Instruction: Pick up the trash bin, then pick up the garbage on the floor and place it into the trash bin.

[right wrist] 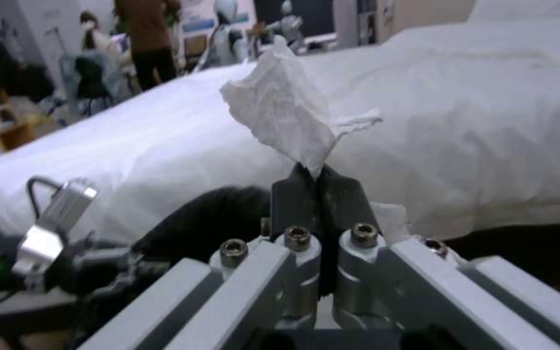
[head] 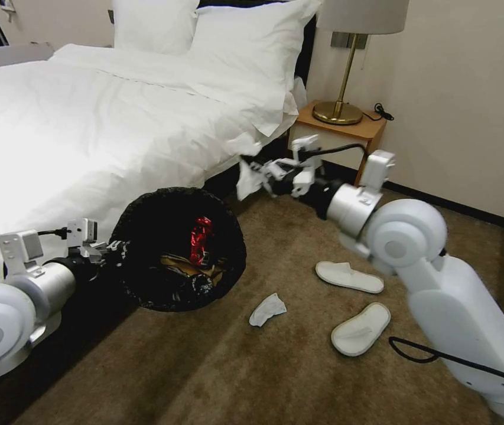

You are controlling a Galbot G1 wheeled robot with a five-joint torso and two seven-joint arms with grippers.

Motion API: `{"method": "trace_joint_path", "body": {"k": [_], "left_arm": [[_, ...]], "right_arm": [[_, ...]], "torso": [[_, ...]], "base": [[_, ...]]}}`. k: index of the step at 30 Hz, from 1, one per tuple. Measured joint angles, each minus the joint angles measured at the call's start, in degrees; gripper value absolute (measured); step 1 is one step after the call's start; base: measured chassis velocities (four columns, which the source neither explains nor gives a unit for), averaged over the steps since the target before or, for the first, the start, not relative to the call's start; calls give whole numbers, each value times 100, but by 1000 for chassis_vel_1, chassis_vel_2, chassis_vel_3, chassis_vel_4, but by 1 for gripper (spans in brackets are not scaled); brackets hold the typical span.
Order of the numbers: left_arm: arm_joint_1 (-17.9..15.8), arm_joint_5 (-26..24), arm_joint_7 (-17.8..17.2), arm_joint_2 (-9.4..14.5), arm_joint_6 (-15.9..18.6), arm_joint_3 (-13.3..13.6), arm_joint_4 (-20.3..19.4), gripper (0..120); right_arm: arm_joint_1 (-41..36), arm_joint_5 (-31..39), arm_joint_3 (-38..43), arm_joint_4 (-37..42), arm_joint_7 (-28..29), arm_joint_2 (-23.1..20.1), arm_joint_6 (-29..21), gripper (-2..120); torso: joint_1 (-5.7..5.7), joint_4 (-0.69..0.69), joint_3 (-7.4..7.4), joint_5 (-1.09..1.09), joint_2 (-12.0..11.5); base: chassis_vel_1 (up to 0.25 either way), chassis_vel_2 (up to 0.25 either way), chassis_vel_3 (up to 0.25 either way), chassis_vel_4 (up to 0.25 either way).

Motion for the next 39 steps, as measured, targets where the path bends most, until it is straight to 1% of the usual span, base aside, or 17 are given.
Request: {"method": "trace_joint_path", "body": {"k": [13, 14, 15, 17, 18, 20, 21, 23, 24, 26, 28, 29, 31, 32, 35, 36, 39], "left_arm": [[-11, 27, -9, -27, 0, 82, -63, 2], [-6, 27, -17, -28, 0, 83, -70, 2], [-6, 27, -17, -28, 0, 83, -70, 2], [3, 27, -37, -41, 0, 93, -91, 2], [3, 27, -37, -41, 0, 93, -91, 2], [8, 24, -65, -51, 0, 113, -112, 2], [8, 24, -65, -51, 0, 113, -112, 2], [7, 23, -75, -77, 0, 144, -116, 2], [-2, 23, -79, -95, 0, 170, -122, 2], [-5, 23, -79, -100, 0, 178, -124, 2], [-19, 23, -81, -125, 0, 192, -128, 2], [-19, 23, -81, -125, 0, 192, -128, 2], [-17, 27, -87, -140, 0, 193, -134, 2], [-17, 27, -87, -140, 0, 193, -134, 2], [5, 38, -87, -141, 0, 185, -138, 2], [5, 38, -87, -141, 0, 185, -138, 2], [6, 48, -87, -141, 0, 182, -139, 2]], "right_arm": [[136, -52, -1051, 211, 177, -30, -135, 0], [131, -70, -1178, 264, 312, -16, -150, 6], [131, -70, -1178, 264, 312, -16, -150, 6], [168, -106, -1302, 312, 430, 23, -199, 17], [168, -106, -1302, 312, 430, 23, -199, 17], [236, -196, -1373, 320, 457, 34, -212, 30], [236, -196, -1373, 320, 457, 34, -212, 30], [340, -196, -1426, 339, 494, 37, -221, 38], [394, -194, -1453, 334, 526, 42, -227, 47], [404, -193, -1457, 328, 538, 45, -230, 48], [437, -195, -1460, 309, 564, 74, -238, 60], [437, -195, -1460, 309, 564, 74, -238, 60], [456, -192, -1450, 303, 568, 129, -239, 70], [456, -192, -1450, 303, 568, 129, -239, 70], [499, -188, -1386, 302, 643, 183, -242, 85], [499, -188, -1386, 302, 643, 183, -242, 85], [543, -187, -1339, 302, 663, 182, -245, 95]], "torso": [[0, 0, 0, 0, 0], [0, 0, 0, 0, 0], [0, 0, 0, 0, 0], [0, 0, 0, 0, 0], [0, 0, 0, 0, 0], [0, 0, 0, 0, 0], [0, 0, 0, 0, 0], [0, 0, 0, 1, 0], [0, 0, 0, 0, 0], [0, 0, 0, 1, 1], [0, 0, 0, 1, 0], [0, 0, 0, 1, 0], [0, 0, 0, 0, 0], [0, 0, 0, 0, 0], [0, 0, 0, 0, 0], [0, 0, 0, 0, 0], [0, 0, 0, 1, 0]], "base": [[0, 0, 0, 0], [0, 0, 0, 0], [0, 0, 0, 0], [0, 0, 0, 0], [0, 0, 0, 0], [0, 0, 0, 0], [0, 0, 0, 0], [0, 0, 0, 0], [0, 0, 0, 0], [0, 0, 0, 0], [0, 0, 0, 0], [0, 0, 0, 0], [0, 0, 0, 0], [0, 0, 0, 0], [0, 0, 0, 0], [0, 0, 0, 0], [0, 0, 0, 0]]}}
